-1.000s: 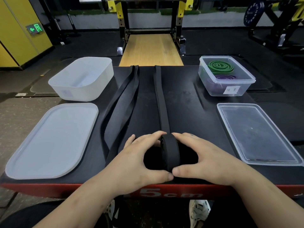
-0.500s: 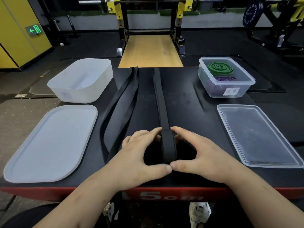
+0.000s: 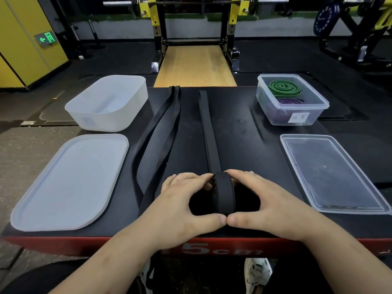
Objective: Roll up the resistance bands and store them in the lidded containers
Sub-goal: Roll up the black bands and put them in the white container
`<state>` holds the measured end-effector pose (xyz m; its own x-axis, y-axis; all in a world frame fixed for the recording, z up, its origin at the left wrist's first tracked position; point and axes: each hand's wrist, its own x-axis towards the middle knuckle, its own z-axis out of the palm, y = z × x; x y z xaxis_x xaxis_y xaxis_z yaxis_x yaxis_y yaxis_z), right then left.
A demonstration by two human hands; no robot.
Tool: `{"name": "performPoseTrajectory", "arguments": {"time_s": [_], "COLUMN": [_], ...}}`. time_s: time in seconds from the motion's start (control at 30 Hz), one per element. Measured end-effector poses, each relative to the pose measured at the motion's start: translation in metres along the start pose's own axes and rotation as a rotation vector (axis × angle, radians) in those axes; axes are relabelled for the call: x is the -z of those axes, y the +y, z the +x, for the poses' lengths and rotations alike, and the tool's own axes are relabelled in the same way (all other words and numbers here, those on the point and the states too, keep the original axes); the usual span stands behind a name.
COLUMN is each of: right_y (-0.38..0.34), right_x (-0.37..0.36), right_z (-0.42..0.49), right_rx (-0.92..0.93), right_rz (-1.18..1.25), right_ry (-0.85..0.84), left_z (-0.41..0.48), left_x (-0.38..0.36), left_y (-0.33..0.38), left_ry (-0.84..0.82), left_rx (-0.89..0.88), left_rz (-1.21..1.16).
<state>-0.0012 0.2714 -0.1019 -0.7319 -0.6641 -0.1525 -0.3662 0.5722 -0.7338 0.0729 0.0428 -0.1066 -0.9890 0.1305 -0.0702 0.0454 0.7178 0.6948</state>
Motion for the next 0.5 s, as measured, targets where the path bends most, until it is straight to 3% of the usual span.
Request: {"name": "performPoseTrajectory", "arguments": {"time_s": [0.3,0.5], "right_y": [0.004,0.001], "right_x": [0.001,0.003], "right_z": [-0.003,0.004], "right_rx": [0.006,0.053], "right_rz": [0.011,0.011], "right_ry": [-0.059,0.012], "left_z": [-0.001,0.007], "left_x": [-0.003,0.006], "left_y": [0.007,0.01], "left_ry": [0.057,0.013], "left_rx": [0.01,0.026], "left_rz": [-0.048,-0.01]}}
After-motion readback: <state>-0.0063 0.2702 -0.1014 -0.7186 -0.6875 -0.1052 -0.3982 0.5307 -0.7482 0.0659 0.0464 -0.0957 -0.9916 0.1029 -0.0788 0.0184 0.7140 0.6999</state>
